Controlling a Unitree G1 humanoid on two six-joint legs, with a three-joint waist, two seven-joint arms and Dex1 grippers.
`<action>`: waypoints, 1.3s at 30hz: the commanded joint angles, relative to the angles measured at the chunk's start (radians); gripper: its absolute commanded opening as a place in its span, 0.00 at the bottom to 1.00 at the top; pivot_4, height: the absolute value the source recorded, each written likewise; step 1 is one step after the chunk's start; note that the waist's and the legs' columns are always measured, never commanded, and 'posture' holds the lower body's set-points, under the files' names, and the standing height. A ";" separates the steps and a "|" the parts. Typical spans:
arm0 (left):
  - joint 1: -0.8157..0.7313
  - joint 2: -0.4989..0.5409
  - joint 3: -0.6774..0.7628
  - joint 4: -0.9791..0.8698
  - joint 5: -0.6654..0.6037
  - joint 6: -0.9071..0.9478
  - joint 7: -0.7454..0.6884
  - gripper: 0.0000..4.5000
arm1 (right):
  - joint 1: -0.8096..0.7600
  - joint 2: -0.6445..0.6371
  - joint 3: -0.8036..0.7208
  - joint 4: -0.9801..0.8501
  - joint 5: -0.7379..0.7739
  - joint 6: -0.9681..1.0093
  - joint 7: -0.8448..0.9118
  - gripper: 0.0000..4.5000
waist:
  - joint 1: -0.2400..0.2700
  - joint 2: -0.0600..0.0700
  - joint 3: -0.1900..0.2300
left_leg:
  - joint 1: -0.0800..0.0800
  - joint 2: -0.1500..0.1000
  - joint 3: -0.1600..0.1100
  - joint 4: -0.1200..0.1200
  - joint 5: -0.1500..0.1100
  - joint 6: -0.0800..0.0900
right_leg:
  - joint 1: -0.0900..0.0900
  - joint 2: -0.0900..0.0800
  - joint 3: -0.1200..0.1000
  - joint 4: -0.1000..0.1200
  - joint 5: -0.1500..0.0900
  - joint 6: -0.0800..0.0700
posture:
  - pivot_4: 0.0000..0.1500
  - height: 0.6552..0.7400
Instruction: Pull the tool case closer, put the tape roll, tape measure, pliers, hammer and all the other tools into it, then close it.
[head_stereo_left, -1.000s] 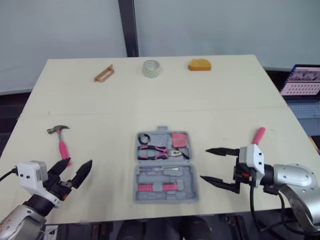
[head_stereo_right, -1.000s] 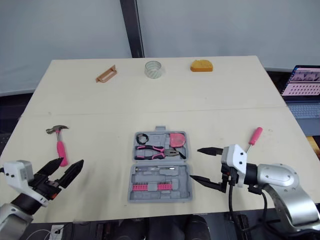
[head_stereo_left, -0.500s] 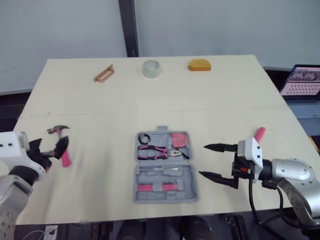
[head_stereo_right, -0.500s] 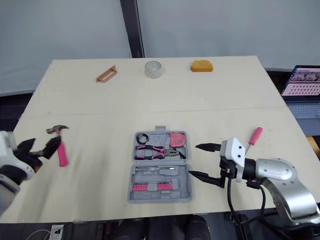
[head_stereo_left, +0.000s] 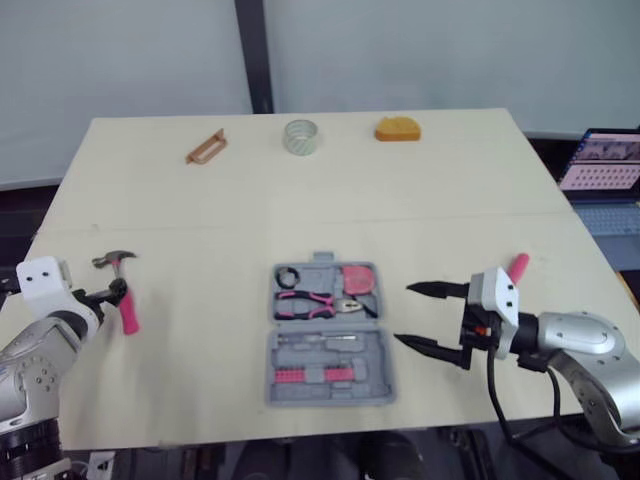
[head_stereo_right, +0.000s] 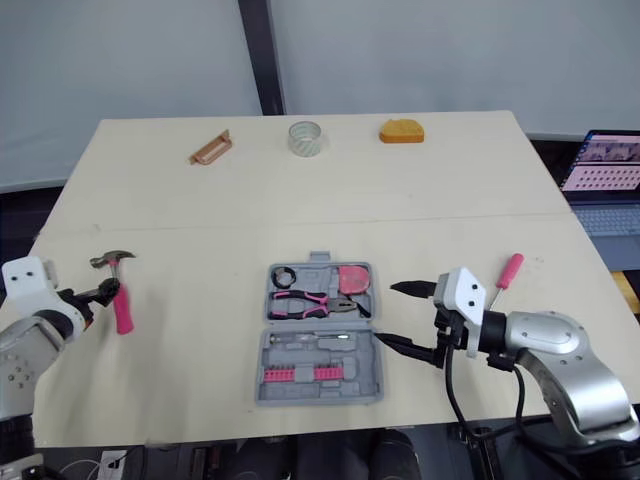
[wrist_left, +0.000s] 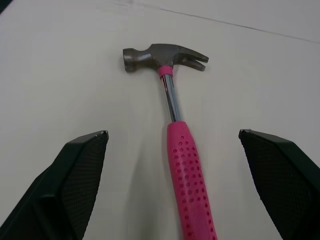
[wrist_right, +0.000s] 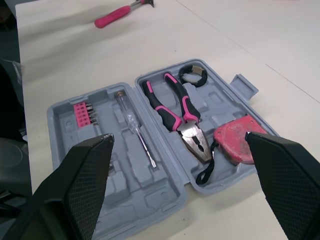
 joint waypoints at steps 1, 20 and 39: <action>-0.051 -0.002 -0.022 0.063 0.062 -0.041 -0.001 1.00 | -0.005 -0.017 -0.032 -0.039 0.011 0.007 -0.010 0.99 | -0.001 0.000 0.000 | 0.000 0.000 0.000 0.000 0.000 0.000 | 0.000 0.000 0.000 0.000 0.000 0.000 | 1.00 1.00; -0.390 0.026 -0.146 0.600 0.263 -0.251 -0.095 1.00 | 0.022 -0.035 -0.055 -0.072 0.013 0.059 -0.045 0.99 | -0.001 -0.002 0.000 | 0.000 0.000 0.001 0.001 0.000 0.000 | -0.001 0.000 0.000 0.002 0.000 0.000 | 1.00 1.00; -0.515 0.062 -0.168 0.872 0.325 -0.391 -0.117 1.00 | 0.038 -0.039 -0.082 -0.093 0.018 0.104 -0.062 0.99 | -0.004 -0.003 -0.001 | 0.000 0.000 0.002 0.001 0.000 0.000 | -0.003 0.000 0.000 0.005 0.000 0.000 | 1.00 1.00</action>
